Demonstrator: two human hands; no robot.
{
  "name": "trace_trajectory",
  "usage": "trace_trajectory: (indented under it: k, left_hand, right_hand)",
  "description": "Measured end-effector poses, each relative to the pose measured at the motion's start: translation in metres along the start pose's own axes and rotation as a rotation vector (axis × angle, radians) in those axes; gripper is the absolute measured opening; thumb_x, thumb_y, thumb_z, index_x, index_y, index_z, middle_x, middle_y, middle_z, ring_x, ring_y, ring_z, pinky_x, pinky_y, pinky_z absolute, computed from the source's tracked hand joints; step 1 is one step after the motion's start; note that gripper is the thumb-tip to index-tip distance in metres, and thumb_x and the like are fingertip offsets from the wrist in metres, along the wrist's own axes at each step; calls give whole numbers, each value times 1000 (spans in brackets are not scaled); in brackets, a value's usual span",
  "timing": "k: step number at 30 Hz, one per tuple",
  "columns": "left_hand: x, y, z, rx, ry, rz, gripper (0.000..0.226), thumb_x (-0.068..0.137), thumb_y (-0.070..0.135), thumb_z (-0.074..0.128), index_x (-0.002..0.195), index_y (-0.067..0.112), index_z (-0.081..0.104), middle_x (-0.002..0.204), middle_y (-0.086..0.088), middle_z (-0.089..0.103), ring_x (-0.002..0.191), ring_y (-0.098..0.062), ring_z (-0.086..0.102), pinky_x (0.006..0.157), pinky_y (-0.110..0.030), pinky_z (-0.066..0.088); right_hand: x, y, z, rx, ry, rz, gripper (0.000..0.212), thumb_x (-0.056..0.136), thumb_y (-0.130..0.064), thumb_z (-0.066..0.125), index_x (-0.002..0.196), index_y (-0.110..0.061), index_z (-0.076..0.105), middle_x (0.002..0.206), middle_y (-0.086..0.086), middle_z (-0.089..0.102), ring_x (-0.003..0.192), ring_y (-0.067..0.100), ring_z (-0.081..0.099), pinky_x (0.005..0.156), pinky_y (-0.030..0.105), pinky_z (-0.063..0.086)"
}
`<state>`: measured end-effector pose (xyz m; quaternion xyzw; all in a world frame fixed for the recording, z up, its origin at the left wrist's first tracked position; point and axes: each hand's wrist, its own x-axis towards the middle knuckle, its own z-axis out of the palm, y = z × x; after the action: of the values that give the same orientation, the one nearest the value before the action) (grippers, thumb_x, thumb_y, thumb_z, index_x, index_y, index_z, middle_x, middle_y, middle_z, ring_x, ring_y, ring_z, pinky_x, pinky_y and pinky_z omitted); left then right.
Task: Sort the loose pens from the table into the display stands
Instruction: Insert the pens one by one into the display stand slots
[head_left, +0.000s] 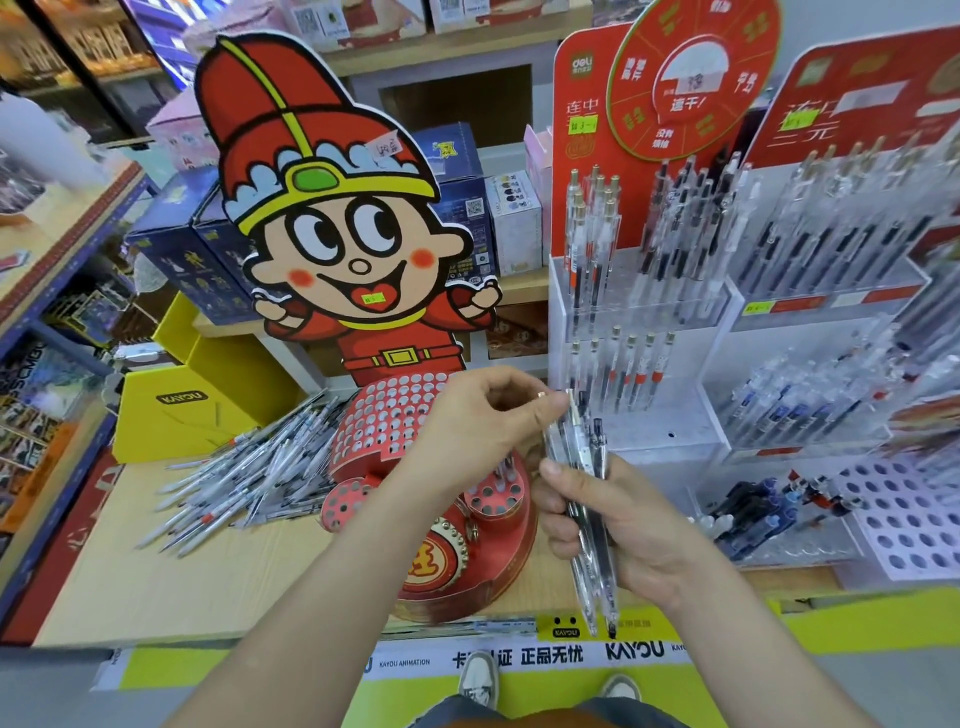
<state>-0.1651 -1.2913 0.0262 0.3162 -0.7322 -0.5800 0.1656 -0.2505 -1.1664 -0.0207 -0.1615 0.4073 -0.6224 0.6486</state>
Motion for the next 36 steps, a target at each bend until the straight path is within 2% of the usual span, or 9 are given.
trace_trajectory:
  k: [2,5,8,12,18,22,25,30,36]
  left_hand:
    - [3,-2,-3,-133,62,-48,15,83,20,71,83,5,68,63,2,65,54,-7,58,52,-17,46]
    - [8,-5,-17,-304,151,-98,12,87,18,66,85,6,67,72,-9,68,59,-15,64,53,-21,52]
    - [10,-5,-28,-327,202,-82,16,80,21,69,85,5,67,70,-10,68,60,-18,64,54,-21,53]
    - [7,-8,-35,-330,217,-65,24,69,26,73,82,7,68,65,-7,67,57,-16,63,55,-21,53]
    - [-3,-10,-59,-329,310,-8,21,72,25,67,85,10,74,72,-10,70,65,-19,65,62,-25,54]
    - [-10,-13,-83,-165,428,76,15,75,25,67,83,14,74,67,-4,71,59,-14,64,58,-21,53]
    - [-12,-17,-72,40,368,105,7,79,15,72,79,21,73,69,1,72,61,-13,66,58,-18,54]
    - [-2,-34,-42,283,234,166,8,77,16,78,78,23,76,72,12,71,69,-7,67,68,-25,56]
    - [7,-53,-31,379,168,162,5,78,20,78,82,23,77,73,14,71,70,-1,66,72,-32,58]
  right_hand:
    - [-2,-1,1,9,5,10,14,78,-31,75,74,-18,70,65,4,51,48,12,48,43,21,39]
    - [-6,-3,-3,61,23,15,17,77,-29,70,83,-12,71,65,6,53,45,14,49,40,21,40]
    - [-7,-1,-5,92,57,10,8,77,-23,71,75,-16,71,62,4,51,42,12,46,39,20,37]
    - [-4,2,-5,75,102,-13,23,86,-19,63,62,-21,66,57,2,47,41,10,42,39,20,34]
    - [0,0,-8,-1,202,-62,23,81,-25,69,68,-13,54,52,1,42,38,11,38,37,20,32]
    - [2,-5,-17,4,292,-92,23,78,-19,69,93,-4,62,64,5,51,45,14,42,39,23,35]
    - [3,-9,-20,8,297,-108,33,75,-10,64,107,-4,66,74,7,55,52,15,49,44,24,42]
    - [4,-10,-18,24,279,-117,23,92,0,53,113,-3,63,74,11,59,61,20,59,53,29,53]
    - [-1,-7,-19,66,323,-105,21,90,-2,56,109,-3,64,77,13,67,60,20,64,52,29,55]
